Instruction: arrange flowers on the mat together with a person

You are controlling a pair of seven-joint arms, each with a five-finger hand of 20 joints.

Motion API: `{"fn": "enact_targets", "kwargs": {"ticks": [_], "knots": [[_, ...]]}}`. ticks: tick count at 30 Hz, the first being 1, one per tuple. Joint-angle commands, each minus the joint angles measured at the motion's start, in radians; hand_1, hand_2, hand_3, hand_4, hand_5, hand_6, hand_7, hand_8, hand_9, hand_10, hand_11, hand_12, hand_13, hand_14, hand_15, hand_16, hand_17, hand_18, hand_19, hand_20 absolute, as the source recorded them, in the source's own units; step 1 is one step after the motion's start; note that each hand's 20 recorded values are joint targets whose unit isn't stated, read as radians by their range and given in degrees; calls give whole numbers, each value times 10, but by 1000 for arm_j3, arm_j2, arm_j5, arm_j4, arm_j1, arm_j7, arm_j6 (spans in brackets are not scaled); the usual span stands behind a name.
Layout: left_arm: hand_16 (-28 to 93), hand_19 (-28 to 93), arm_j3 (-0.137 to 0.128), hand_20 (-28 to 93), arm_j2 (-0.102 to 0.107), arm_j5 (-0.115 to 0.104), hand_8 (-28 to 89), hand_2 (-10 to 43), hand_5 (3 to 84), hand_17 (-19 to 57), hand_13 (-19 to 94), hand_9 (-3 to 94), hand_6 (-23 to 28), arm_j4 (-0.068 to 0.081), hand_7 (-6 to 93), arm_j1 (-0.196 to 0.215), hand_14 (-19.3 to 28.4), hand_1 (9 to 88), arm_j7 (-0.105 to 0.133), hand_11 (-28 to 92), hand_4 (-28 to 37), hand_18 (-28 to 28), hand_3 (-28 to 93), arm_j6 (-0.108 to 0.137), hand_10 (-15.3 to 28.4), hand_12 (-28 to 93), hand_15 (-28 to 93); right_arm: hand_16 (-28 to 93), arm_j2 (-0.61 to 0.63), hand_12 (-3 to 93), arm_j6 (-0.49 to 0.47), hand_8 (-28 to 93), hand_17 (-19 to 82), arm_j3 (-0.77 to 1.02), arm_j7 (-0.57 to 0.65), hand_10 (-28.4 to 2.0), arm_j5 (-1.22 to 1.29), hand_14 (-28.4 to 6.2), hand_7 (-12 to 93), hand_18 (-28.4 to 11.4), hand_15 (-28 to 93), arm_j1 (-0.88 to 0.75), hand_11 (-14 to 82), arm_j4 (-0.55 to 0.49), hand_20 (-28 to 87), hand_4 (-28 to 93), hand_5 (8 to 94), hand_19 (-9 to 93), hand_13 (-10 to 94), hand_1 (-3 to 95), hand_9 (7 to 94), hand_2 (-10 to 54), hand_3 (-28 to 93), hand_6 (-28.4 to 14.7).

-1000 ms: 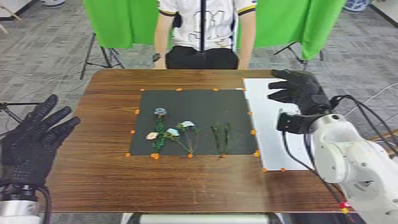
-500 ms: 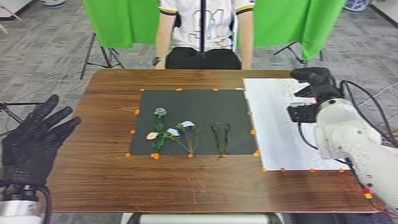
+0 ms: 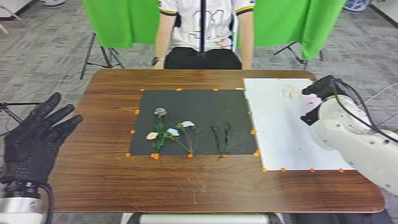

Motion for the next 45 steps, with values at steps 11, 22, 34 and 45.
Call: {"fn": "enact_targets", "kwargs": {"ticks": [11, 22, 34, 45], "knots": [[-50, 360, 18, 161, 17, -4, -80, 71, 329, -92, 205, 307, 55, 10, 90, -17, 219, 208, -1, 166, -259, 169, 757, -7, 149, 122, 426, 73, -34, 145, -121, -119, 218, -169, -20, -174, -5, -143, 138, -193, 569, 161, 90, 162, 90, -265, 441, 727, 530, 360, 444, -69, 773, 17], [-50, 360, 26, 161, 23, -8, -80, 71, 329, -92, 204, 307, 56, 11, 90, -19, 219, 208, 10, 167, -258, 170, 757, -8, 149, 122, 425, 74, -69, 145, -191, -123, 225, -233, -15, -157, -25, -126, 144, -188, 562, 208, 102, 204, 73, -279, 452, 733, 554, 380, 477, -82, 771, 33], [-49, 361, 25, 161, 37, -22, -79, 71, 330, -92, 204, 307, 57, 13, 91, -10, 219, 208, 31, 167, -257, 169, 757, -4, 149, 121, 426, 220, -98, 155, -194, -73, 282, -269, 7, -90, -67, -56, 179, -167, 443, 199, 139, 241, 55, -282, 683, 731, 700, 516, 697, -95, 694, 50], [-50, 361, 17, 161, 40, -31, -80, 71, 331, -92, 204, 307, 57, 7, 91, 10, 219, 209, 47, 168, -259, 170, 757, 4, 149, 122, 427, 282, -98, 348, -62, -7, 350, -239, -2, -40, -168, 4, 239, -129, 435, 129, 103, 181, 48, -283, 826, 770, 835, 598, 930, -95, 619, 47]]}}
